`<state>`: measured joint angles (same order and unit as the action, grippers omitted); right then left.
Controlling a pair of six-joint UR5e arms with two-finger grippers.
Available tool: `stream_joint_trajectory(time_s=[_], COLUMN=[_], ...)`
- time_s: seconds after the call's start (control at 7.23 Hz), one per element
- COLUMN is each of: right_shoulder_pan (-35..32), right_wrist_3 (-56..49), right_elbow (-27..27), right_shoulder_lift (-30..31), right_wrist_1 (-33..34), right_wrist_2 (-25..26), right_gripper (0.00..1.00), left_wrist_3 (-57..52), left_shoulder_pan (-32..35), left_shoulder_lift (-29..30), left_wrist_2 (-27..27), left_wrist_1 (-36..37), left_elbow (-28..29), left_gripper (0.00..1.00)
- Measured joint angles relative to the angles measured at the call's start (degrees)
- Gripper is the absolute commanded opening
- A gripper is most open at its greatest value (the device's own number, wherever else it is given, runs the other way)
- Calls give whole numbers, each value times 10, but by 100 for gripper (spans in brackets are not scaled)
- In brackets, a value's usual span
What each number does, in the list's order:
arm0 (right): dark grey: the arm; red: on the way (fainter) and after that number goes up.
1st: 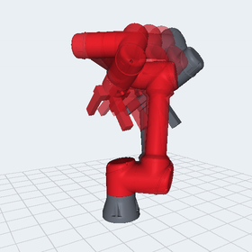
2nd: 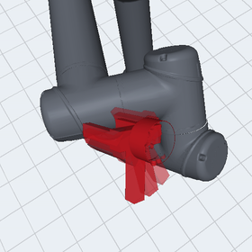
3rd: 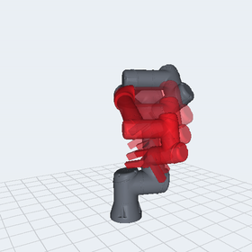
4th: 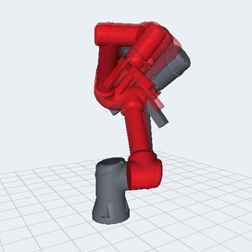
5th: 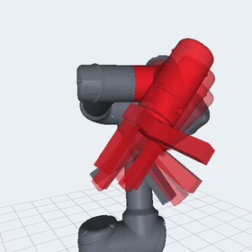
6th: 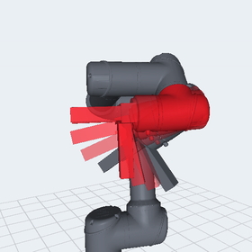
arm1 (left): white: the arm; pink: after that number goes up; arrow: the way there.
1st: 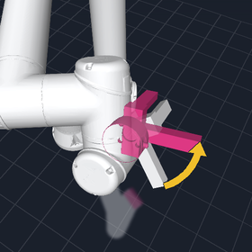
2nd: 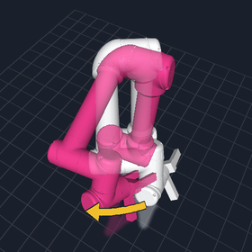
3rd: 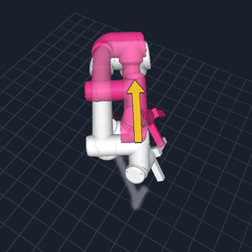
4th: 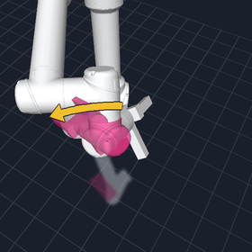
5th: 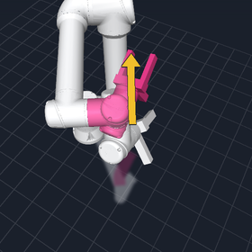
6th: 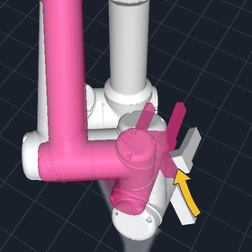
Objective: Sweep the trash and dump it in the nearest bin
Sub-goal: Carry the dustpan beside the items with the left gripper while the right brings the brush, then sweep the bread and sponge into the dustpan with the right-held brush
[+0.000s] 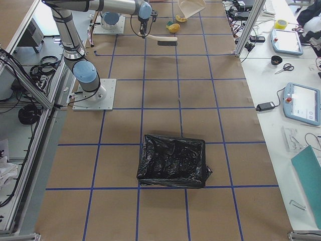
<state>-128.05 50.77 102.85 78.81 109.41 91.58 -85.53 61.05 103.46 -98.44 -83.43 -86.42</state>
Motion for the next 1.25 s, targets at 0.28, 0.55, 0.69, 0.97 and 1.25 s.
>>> stream_joint_trajectory(time_s=[0.28,0.55,0.69,0.97,1.25], right_shoulder_pan=[-14,-43,-59,-91,-115], right_wrist_3=[52,111,137,194,268], right_elbow=[-74,-140,-173,-239,-294], right_shoulder_lift=[-55,-113,-143,-204,-250], right_wrist_1=[-21,-23,-23,-23,-23], right_wrist_2=[-25,-35,-37,-38,-47], right_gripper=[0,0,0,0,0], left_wrist_3=[-194,-329,-373,-411,-421], left_shoulder_pan=[-82,-108,-111,-112,-111], left_shoulder_lift=[18,48,68,104,126], left_wrist_2=[-11,-15,-15,-15,-20], left_wrist_1=[41,128,171,225,248], left_elbow=[-7,-20,-26,-30,-30], left_gripper=[0,0,0,0,0])
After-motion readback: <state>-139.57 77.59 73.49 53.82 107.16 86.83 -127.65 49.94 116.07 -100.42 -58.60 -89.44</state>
